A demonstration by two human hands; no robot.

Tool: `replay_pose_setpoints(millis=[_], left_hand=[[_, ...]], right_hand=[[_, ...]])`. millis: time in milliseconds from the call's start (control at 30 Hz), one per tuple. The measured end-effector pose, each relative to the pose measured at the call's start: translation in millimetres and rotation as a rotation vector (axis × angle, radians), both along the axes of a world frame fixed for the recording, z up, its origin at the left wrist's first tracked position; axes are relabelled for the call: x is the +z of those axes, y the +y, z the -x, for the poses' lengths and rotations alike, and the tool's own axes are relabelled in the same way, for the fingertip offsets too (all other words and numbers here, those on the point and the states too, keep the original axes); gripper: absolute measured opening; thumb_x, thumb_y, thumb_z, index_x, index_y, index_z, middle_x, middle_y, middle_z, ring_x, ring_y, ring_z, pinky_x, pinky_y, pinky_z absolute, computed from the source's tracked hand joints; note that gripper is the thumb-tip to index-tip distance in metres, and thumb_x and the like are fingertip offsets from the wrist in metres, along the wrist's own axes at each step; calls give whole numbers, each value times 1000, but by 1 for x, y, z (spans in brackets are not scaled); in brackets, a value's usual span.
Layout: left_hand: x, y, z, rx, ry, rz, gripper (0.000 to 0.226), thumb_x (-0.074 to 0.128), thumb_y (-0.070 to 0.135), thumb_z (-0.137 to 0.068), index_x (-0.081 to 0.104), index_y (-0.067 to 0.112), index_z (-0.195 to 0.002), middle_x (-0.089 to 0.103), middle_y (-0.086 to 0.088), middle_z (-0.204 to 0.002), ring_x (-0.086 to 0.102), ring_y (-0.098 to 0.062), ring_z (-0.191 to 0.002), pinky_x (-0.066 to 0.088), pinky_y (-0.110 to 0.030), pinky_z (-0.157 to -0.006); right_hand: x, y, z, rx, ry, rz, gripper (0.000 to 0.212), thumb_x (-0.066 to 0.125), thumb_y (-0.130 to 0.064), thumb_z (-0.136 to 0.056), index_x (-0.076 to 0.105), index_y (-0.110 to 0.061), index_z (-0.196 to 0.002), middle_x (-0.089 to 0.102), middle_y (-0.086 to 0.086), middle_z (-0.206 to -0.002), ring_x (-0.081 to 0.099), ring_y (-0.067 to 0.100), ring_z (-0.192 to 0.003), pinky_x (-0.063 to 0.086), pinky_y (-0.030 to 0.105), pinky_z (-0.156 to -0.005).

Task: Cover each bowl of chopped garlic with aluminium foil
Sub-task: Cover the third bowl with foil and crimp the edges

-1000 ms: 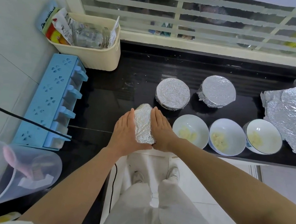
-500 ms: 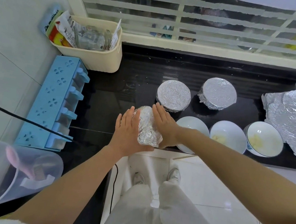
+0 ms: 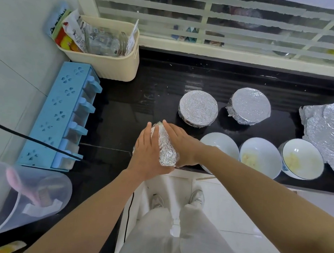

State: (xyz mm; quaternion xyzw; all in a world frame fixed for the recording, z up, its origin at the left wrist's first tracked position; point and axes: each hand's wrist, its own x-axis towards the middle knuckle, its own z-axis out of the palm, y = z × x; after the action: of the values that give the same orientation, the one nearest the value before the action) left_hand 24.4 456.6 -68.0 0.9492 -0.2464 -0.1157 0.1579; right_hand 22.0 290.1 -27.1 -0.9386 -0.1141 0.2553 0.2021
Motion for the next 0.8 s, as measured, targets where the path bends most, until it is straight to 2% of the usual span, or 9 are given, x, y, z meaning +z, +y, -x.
replay_pose_setpoints(millis=[167,300,433,533,633,667,800], left_hand=[[4,4,-8,-108,41,-19,132,74,74,-60,-10,21,-148,2,-18,-162,7,-34,-150,13,-46,-122],[7,13,-20,-185,42,-173,137,66,82,-62,-18,19,-150,-23,-13,-160,-17,-31,-149,-15,-41,-116],[11,18,-11,-203,37,-184,145,49,96,-50,-22,19,-151,-34,-12,-156,-32,-28,-145,-16,-49,-118],[10,13,-2,-103,30,-104,141,37,98,-48,-13,16,-152,-19,-16,-162,-18,-30,-150,-6,-52,-120],[9,3,1,20,19,-125,140,44,95,-51,4,9,-154,3,-18,-163,4,-34,-151,6,-54,-119],[10,0,1,57,25,-143,142,48,94,-50,9,6,-154,8,-18,-162,9,-35,-151,10,-55,-118],[5,-4,2,121,38,-125,143,61,90,-50,14,3,-154,23,-17,-158,27,-34,-145,28,-50,-114]], right_hand=[[-2,10,11,-117,-2,-67,140,90,-30,-60,-15,-3,-150,3,12,-157,6,29,-146,15,35,-119],[-4,19,19,-226,15,-110,142,89,-31,-63,-21,-2,-148,-8,12,-159,-4,29,-148,7,36,-120],[4,17,19,-131,41,-55,146,88,-36,-63,-30,-4,-144,-27,11,-157,-25,31,-145,-5,42,-121],[11,6,6,-50,20,13,145,88,-32,-64,-29,-4,-145,-28,12,-157,-26,30,-145,-6,40,-121],[15,0,-5,75,2,65,142,87,-30,-66,-27,-1,-144,-27,13,-157,-26,26,-145,-16,29,-113],[14,0,-7,114,9,79,142,87,-31,-66,-27,0,-144,-27,13,-157,-26,26,-145,-16,29,-113],[11,4,-13,149,77,77,145,89,-33,-62,-26,-5,-146,-21,10,-159,-15,25,-148,-1,33,-122]])
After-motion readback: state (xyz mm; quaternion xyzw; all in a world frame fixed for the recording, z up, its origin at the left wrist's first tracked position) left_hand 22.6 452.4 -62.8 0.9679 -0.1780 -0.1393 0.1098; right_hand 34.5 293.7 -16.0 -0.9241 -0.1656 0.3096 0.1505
